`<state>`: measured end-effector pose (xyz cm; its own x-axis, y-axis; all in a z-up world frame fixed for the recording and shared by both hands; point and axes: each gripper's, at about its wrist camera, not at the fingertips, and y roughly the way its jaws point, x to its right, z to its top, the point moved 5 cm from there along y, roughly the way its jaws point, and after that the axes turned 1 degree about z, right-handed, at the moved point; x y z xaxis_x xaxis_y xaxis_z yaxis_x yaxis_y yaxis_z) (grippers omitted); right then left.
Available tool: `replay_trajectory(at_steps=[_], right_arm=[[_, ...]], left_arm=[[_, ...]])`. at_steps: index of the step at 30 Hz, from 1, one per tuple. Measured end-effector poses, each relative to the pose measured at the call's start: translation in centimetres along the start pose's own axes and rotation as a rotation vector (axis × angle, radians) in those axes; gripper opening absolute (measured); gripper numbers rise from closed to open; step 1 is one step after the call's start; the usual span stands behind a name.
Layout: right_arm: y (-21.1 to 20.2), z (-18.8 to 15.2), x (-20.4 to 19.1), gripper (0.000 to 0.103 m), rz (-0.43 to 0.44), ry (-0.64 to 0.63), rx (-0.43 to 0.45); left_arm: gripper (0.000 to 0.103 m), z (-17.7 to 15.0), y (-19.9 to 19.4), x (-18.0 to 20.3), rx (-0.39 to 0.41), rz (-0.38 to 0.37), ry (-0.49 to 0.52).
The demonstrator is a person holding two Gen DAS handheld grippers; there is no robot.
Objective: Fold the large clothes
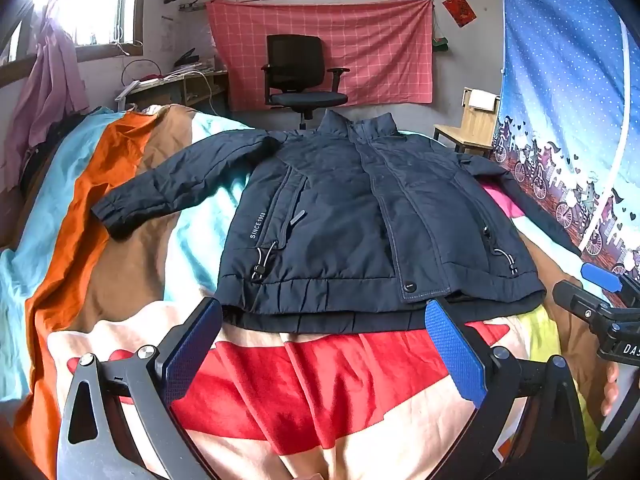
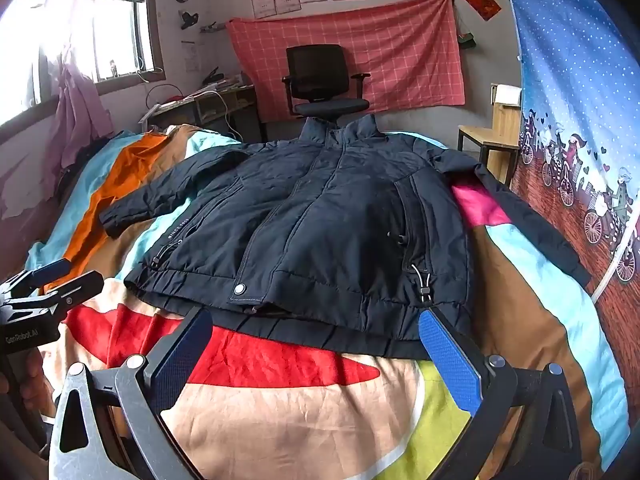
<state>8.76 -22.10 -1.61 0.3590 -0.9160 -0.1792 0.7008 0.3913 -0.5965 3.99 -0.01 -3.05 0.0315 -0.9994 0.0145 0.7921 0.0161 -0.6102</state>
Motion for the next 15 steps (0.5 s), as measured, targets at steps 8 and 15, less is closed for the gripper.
replay_trajectory(at_steps=[8, 15], right_arm=[[-0.03, 0.03, 0.02, 0.103, 0.000, -0.001, 0.001], [-0.05, 0.02, 0.02, 0.103, 0.001, 0.001, 0.002]], left_arm=[[0.100, -0.03, -0.07, -0.72, 0.002, -0.005, -0.007], [0.100, -0.03, 0.06, -0.51, 0.004, -0.004, -0.007]])
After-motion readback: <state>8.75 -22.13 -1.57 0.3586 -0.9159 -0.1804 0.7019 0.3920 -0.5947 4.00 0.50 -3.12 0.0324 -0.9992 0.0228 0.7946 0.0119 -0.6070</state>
